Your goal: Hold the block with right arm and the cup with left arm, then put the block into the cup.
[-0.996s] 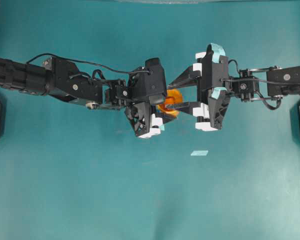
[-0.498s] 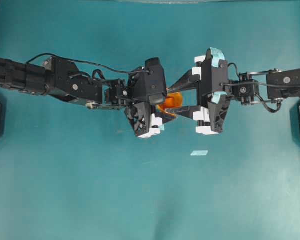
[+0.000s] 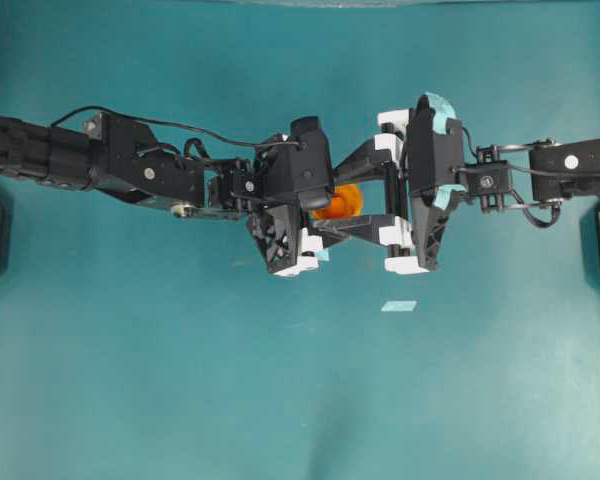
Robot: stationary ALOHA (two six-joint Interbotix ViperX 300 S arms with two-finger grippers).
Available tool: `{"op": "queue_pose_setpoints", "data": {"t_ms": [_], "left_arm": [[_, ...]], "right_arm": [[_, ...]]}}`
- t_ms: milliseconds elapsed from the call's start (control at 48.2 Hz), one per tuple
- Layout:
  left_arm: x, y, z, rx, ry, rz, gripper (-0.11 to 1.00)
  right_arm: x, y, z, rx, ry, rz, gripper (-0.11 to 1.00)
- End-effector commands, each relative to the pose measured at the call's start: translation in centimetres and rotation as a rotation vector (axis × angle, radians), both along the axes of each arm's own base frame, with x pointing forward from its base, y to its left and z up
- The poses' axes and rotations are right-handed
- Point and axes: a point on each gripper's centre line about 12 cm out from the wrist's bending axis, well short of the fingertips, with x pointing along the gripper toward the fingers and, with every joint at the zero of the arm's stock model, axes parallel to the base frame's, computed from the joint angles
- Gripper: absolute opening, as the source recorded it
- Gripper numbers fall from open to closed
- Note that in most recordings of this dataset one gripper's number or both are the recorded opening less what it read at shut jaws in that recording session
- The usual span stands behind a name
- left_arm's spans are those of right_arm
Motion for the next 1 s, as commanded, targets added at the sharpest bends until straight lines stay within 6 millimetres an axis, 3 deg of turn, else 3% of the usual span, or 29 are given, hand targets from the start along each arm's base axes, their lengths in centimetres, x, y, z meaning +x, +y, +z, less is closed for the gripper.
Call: {"op": "queue_pose_setpoints", "data": {"t_ms": [0, 976], "left_arm": [[0.43, -0.12, 2.91, 0.008, -0.072, -0.006, 0.63], [0.29, -0.68, 3.81, 0.009, -0.090, -0.018, 0.63]], "right_arm": [[0.29, 0.10, 1.44, -0.010, -0.040, 0.006, 0.58], [0.17, -0.06, 1.04, -0.017, -0.001, -0.002, 0.58]]}}
